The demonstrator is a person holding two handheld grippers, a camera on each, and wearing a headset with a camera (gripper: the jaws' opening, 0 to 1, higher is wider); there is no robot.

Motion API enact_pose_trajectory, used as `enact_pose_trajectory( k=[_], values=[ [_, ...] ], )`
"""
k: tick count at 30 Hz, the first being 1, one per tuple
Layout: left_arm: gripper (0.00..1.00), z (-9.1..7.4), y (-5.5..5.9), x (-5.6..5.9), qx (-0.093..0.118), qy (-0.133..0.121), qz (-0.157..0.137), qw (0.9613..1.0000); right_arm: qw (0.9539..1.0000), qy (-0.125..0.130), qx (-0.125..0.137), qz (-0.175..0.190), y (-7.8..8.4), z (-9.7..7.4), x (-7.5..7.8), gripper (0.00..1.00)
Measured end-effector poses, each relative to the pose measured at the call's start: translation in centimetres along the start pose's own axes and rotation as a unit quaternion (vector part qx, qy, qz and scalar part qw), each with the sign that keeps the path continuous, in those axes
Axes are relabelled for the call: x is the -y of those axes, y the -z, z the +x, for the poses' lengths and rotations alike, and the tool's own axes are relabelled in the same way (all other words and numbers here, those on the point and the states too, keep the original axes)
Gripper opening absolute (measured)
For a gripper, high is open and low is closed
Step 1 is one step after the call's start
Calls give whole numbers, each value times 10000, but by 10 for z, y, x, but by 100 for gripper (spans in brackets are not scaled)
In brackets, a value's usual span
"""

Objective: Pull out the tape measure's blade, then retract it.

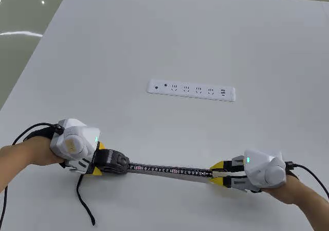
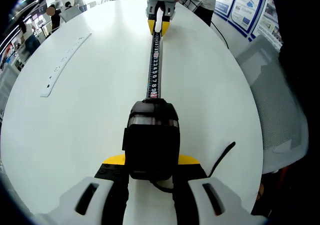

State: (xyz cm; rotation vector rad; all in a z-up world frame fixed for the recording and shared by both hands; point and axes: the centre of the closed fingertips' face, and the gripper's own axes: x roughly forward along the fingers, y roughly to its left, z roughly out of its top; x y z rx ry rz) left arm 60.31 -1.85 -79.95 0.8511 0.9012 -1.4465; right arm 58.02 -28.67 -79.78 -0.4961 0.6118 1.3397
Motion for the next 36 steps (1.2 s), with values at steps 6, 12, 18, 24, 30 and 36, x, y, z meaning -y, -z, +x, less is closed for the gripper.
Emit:
enact_pose_trajectory(
  k=[6,12,18,24,30,36],
  values=[
    [29,1,0,0,-62,24,80,9999,10000,30,-53,-23,2,1,0,12],
    [29,2,1,0,-62,38,76,9999,9999,13,-106,43,5,3,-2,13],
    [30,2,1,0,-86,63,72,9999,9998,21,-177,49,7,5,-4,13],
    [30,2,1,0,-113,25,45,9999,9995,37,-292,69,11,8,-5,15],
    [31,10,4,-1,-289,-18,1,9996,9994,79,-295,152,10,6,-4,15],
    [34,10,4,0,-268,-33,-85,9996,9992,139,-313,204,10,2,-4,19]
  ],
)
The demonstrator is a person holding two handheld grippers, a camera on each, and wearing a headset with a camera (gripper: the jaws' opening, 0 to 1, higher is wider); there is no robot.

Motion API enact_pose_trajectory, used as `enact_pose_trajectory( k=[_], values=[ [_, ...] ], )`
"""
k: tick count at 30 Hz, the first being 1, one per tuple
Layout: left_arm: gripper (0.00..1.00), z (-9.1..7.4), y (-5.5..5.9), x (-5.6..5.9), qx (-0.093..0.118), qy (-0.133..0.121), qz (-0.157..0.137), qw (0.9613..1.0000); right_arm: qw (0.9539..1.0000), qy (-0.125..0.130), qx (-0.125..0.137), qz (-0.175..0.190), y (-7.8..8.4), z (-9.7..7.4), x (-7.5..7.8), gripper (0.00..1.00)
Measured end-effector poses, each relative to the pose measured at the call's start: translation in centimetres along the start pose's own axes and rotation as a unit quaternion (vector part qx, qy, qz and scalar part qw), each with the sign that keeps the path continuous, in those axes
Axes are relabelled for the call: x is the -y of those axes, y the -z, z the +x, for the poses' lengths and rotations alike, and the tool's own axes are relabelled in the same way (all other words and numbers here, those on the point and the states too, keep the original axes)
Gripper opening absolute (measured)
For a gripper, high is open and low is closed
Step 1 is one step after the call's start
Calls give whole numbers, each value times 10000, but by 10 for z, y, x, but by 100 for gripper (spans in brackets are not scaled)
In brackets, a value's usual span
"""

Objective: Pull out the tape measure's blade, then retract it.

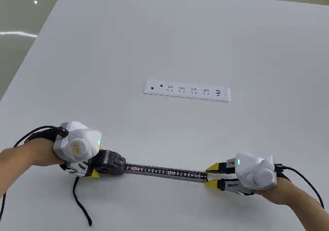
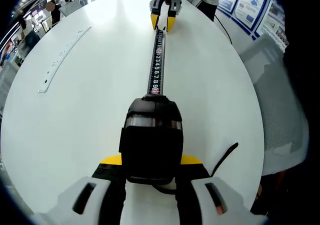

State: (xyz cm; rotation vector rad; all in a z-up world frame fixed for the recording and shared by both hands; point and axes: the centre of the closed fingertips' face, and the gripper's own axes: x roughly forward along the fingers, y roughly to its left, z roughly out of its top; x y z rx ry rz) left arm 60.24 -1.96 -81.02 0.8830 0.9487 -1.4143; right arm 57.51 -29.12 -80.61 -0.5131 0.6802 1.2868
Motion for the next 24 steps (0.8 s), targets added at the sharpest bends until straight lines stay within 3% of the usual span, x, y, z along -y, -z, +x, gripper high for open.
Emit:
enact_pose_trajectory(
  k=[12,24],
  values=[
    [46,-7,7,10,75,-55,-170,9998,9993,159,32,329,-3,-16,-6,26],
    [55,-25,23,27,165,-279,-717,9969,9961,448,39,758,-8,-32,-18,40]
  ],
)
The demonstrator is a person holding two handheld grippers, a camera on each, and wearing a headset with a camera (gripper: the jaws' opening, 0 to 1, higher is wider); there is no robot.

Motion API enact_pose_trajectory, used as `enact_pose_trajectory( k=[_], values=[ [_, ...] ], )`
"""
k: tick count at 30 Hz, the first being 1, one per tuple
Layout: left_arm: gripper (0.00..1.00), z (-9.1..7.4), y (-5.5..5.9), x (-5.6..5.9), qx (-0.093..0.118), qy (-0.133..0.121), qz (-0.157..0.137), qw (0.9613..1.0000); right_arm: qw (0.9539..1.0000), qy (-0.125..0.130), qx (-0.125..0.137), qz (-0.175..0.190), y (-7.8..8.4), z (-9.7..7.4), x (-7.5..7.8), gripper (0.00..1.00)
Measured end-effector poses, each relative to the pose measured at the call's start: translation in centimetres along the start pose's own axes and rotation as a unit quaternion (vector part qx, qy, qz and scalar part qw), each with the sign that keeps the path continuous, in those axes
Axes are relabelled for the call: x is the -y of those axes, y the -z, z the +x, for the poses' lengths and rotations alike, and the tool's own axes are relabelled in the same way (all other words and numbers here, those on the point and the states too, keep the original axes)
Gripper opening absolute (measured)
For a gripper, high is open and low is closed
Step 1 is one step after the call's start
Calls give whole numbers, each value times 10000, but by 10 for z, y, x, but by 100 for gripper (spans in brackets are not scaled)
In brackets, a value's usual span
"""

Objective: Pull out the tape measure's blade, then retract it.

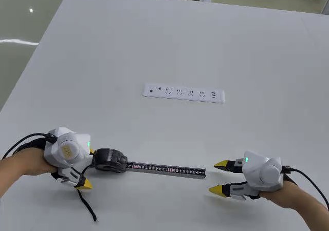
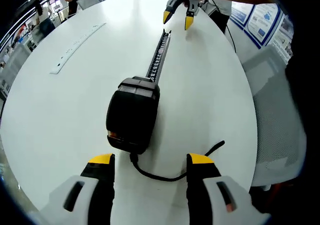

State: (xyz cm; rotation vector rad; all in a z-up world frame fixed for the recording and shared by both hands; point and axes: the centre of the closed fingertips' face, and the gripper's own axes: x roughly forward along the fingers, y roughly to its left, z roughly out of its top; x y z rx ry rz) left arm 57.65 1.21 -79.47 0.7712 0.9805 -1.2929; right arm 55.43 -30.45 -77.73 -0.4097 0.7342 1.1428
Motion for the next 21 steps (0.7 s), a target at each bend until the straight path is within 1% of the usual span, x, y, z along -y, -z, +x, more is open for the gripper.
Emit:
enact_pose_trajectory(
  k=[2,4,5,7,9,11,16,18,20,21],
  values=[
    [57,-5,0,5,74,-35,-159,9998,9999,92,65,86,-2,-3,-1,42],
    [61,-8,2,6,121,-110,-323,9993,9998,162,34,147,-1,-5,-2,46],
    [62,-10,3,7,180,-169,-396,9989,9996,227,20,172,-2,-8,-4,47],
    [63,-15,2,9,297,-273,-467,9981,9993,290,57,234,-4,-12,-7,49],
    [63,-18,2,12,343,-353,-563,9972,9989,348,84,295,-4,-15,-11,50],
    [66,-21,0,15,418,-428,-686,9958,9985,401,107,363,-4,-18,-14,51],
    [70,-24,-5,20,577,-570,-850,9931,9970,576,179,494,-6,-24,-19,55],
    [71,-26,-7,23,661,-637,-969,9910,9960,657,217,559,-8,-27,-21,56],
    [73,-25,-6,25,708,-692,-1064,9894,9954,711,242,598,-9,-29,-24,58],
    [74,-26,-6,26,750,-741,-1127,9880,9946,783,261,634,-9,-30,-24,59]
  ],
)
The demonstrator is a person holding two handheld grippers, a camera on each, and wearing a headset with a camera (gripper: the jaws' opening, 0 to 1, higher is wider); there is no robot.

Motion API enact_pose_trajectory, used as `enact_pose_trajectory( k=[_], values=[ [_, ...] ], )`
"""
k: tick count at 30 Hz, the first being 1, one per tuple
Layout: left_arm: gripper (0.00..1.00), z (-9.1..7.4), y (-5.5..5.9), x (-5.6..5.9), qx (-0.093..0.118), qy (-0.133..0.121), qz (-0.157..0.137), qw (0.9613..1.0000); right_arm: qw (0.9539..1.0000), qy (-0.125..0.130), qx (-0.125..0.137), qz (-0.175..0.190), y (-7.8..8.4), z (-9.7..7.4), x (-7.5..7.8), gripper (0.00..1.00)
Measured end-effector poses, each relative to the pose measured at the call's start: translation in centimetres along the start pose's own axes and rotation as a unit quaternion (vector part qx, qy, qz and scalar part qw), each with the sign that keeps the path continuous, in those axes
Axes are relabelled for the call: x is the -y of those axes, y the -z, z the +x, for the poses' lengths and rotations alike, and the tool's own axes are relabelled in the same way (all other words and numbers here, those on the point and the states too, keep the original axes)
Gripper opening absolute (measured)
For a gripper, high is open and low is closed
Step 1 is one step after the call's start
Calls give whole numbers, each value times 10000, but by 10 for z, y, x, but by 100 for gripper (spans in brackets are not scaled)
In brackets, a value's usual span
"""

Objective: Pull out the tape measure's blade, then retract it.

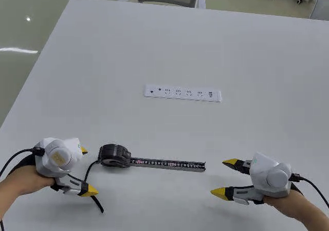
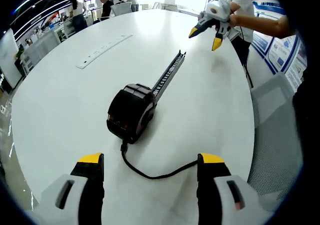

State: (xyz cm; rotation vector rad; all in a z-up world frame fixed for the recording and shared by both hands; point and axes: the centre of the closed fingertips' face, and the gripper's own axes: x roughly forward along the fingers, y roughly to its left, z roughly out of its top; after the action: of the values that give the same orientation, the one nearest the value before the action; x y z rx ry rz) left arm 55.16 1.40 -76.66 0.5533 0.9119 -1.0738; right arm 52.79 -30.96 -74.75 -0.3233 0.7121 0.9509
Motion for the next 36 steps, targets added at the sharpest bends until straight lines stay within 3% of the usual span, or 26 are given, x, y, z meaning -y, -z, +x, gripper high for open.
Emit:
enact_pose_trajectory(
  k=[1,3,5,10,13,18,25,30,36],
  values=[
    [75,-1,-1,0,46,-61,-67,9999,10000,17,24,27,-1,-1,-1,60],
    [77,-4,-5,-6,219,-446,-227,9985,9999,90,-2,121,0,-2,-4,61],
    [78,-5,-4,-2,306,-465,-408,9976,9997,157,-14,180,0,-3,-7,63],
    [80,-8,3,6,337,-613,-549,9960,9993,279,6,266,0,-4,-15,69],
    [85,-12,-1,12,564,-737,-734,9930,9989,340,-57,314,0,-6,-19,75],
    [89,-19,1,22,663,-916,-926,9893,9972,571,-71,473,0,-11,-20,81],
    [95,-30,3,30,848,-1266,-1286,9799,9931,953,-38,685,-1,-17,-28,92],
    [99,-40,-3,33,1060,-1480,-1461,9724,9915,1029,51,791,-5,-17,-41,97],
    [99,-46,-3,40,1117,-1587,-1640,9672,9871,1241,165,995,-9,-19,-49,100]
  ],
)
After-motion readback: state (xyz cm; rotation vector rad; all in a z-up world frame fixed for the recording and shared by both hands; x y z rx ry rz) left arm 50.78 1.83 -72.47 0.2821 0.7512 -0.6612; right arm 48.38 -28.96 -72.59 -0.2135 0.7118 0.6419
